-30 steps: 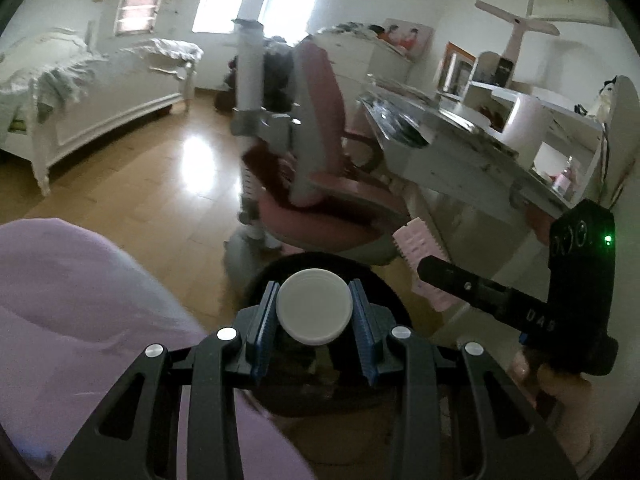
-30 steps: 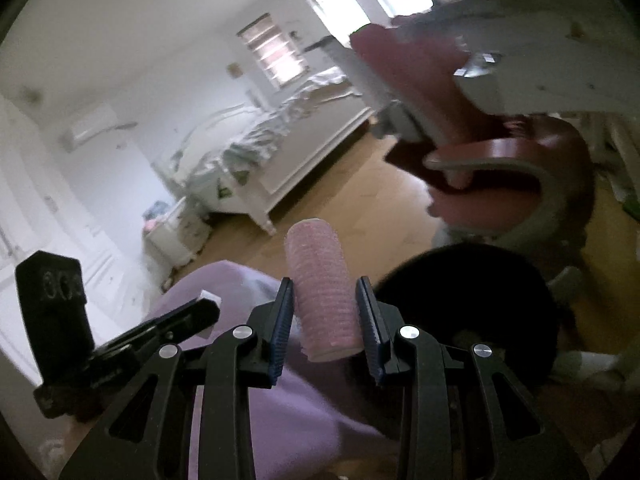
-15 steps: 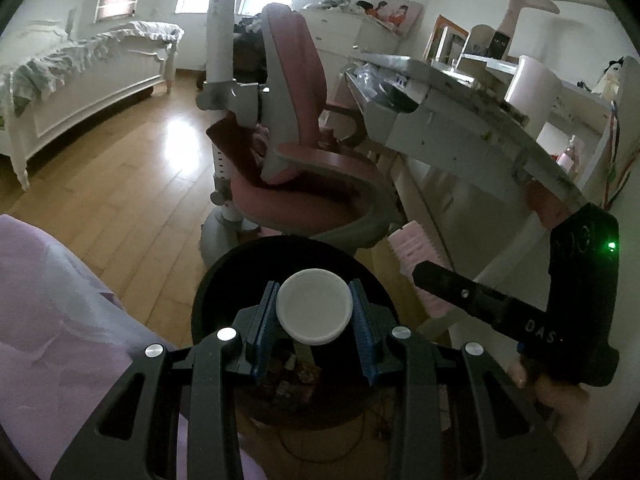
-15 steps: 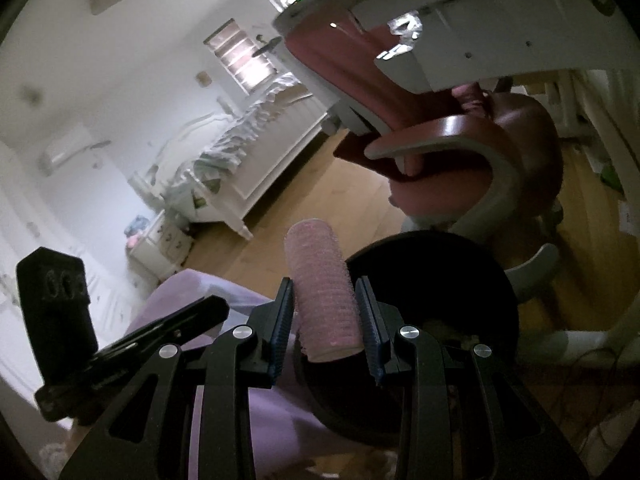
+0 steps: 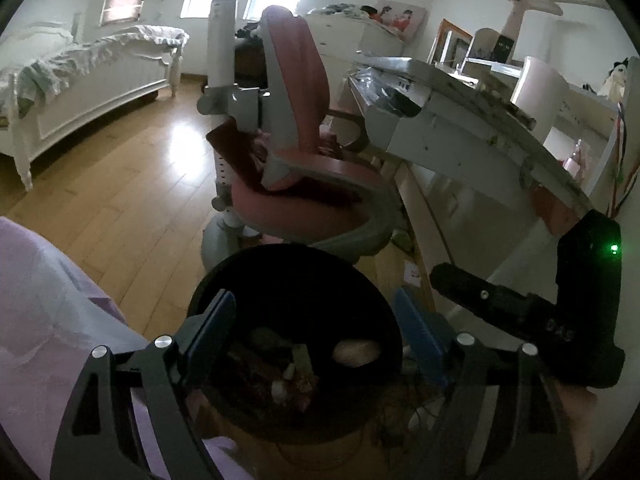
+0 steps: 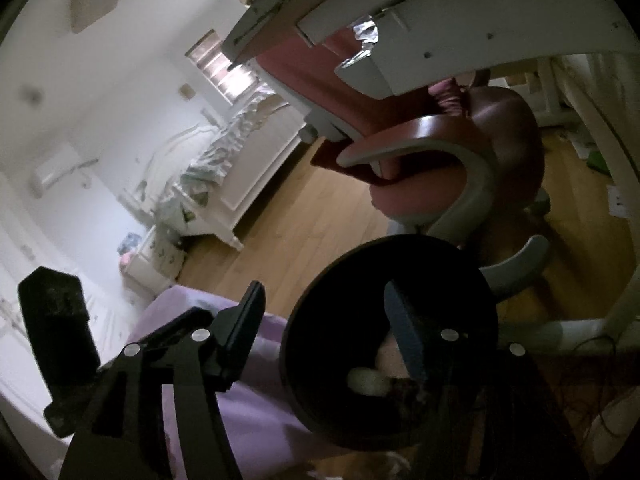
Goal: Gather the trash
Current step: 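Move both tools back over the table toward the blue item and clear lid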
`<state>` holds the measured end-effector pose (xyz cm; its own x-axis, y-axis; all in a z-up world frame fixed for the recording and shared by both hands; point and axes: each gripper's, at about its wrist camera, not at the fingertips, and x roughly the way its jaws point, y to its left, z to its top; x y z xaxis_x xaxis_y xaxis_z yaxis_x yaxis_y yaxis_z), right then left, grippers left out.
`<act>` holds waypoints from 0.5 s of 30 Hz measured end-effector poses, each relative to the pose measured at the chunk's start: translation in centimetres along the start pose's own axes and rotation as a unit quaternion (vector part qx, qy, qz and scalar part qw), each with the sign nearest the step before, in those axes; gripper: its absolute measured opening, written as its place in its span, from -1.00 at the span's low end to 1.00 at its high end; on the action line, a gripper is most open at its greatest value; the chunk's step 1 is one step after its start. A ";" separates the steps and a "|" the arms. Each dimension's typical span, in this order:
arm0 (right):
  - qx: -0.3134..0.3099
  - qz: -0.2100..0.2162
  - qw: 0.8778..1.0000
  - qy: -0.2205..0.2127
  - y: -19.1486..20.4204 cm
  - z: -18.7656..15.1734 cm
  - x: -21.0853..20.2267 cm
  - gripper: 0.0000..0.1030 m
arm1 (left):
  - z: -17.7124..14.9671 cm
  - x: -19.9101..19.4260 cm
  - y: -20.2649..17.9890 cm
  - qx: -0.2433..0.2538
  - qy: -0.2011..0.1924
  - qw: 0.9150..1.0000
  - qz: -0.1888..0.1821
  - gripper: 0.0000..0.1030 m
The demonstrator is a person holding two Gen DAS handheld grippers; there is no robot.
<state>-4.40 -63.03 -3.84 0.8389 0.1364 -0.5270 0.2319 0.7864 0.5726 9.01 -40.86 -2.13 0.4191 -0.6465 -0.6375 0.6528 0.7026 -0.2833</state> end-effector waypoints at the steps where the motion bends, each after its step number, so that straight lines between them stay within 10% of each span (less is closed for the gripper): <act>1: 0.000 0.000 1.000 0.001 0.1 -0.1 0.0 0.22 | 0.0 -0.2 0.2 -0.003 -0.001 1.000 0.001 0.58; 15: -0.108 0.067 0.988 0.092 9.8 -4.1 3.5 0.25 | -4.4 -12.8 8.6 -0.070 -0.053 0.989 0.116 0.58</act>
<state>-1.24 -52.38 -2.62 0.7470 0.3386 -0.5722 -0.0011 0.8612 0.5083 6.51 -25.29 0.46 0.6171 -0.4848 -0.6198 0.4402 0.8656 -0.2387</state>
